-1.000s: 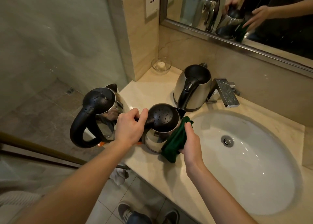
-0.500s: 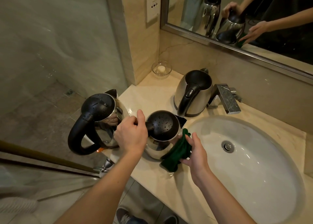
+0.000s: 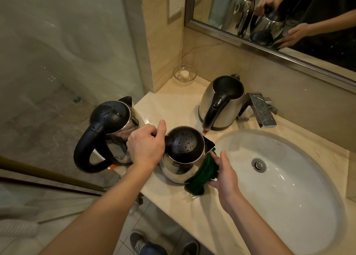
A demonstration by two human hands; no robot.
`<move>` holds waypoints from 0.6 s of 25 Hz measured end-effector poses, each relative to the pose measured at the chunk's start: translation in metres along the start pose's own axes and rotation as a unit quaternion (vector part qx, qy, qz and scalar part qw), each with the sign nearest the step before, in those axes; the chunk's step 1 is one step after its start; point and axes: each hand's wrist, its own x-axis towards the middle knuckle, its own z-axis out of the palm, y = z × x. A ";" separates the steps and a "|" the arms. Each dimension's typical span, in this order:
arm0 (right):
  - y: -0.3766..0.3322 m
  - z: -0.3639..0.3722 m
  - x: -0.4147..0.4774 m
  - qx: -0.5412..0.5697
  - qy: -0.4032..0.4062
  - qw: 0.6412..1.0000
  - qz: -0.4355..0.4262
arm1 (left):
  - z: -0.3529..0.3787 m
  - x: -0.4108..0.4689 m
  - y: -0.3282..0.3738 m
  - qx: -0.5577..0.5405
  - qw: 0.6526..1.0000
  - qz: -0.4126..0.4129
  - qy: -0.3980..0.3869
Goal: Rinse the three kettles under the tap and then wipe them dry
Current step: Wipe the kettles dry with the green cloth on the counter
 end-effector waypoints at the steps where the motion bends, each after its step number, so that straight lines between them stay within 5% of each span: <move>1: -0.002 -0.001 0.004 -0.001 0.000 1.000 0.015 | 0.000 0.001 -0.001 0.000 1.000 -0.001 -0.003; 5: -0.012 -0.008 0.009 -0.020 -0.020 0.999 0.030 | -0.003 0.004 0.000 -0.002 0.999 -0.004 -0.035; 15: -0.018 -0.027 0.002 -0.109 -0.049 0.988 -0.100 | -0.003 0.008 -0.006 -0.003 0.996 0.048 -0.075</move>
